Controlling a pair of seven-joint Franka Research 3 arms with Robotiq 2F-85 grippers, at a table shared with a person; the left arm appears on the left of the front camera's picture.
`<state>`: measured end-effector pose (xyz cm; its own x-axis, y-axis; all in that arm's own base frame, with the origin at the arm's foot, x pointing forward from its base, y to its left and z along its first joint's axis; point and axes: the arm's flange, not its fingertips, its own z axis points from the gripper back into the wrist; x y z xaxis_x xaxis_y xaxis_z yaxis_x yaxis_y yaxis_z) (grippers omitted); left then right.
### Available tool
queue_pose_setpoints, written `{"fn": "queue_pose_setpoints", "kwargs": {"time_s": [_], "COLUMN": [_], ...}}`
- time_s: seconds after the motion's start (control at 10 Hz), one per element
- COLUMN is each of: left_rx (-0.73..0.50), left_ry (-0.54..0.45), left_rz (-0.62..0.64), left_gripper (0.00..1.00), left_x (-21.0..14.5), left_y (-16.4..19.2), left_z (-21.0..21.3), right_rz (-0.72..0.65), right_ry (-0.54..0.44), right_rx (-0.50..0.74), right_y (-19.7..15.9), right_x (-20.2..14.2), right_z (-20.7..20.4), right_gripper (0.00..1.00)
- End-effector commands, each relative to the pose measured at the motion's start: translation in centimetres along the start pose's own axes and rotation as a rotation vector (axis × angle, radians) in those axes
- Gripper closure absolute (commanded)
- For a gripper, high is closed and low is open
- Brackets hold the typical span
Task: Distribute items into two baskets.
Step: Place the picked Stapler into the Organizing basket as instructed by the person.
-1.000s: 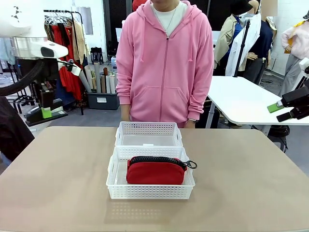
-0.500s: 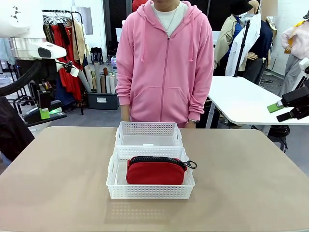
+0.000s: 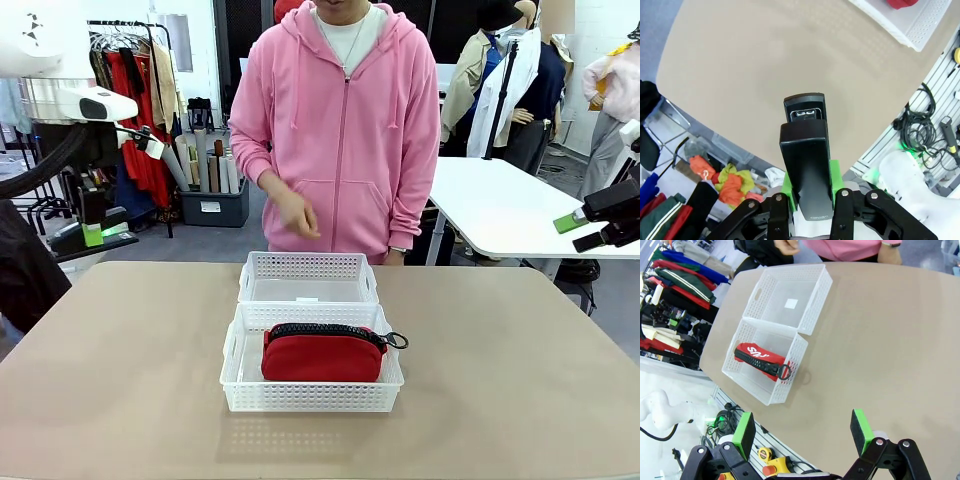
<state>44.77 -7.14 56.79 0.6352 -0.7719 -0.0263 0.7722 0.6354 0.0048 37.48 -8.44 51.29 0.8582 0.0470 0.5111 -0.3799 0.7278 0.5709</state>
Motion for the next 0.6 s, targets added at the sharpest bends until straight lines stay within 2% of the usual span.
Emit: {"fn": "queue_pose_setpoints", "kwargs": {"time_s": [0.0,0.5], "left_rx": [0.010,0.010], "left_ry": [-0.007,-0.007], "left_rz": [0.013,0.013], "left_gripper": [1.00,1.00], "left_x": [-0.07,-0.07], "left_y": [-0.17,-0.17], "left_z": [0.20,0.20], "right_rz": [0.005,0.005], "right_ry": [-0.014,-0.014], "right_rx": [0.014,0.014], "right_y": [0.06,0.06], "right_x": [0.15,0.15], "right_z": [-0.09,-0.09], "right_gripper": [0.00,0.00]}}
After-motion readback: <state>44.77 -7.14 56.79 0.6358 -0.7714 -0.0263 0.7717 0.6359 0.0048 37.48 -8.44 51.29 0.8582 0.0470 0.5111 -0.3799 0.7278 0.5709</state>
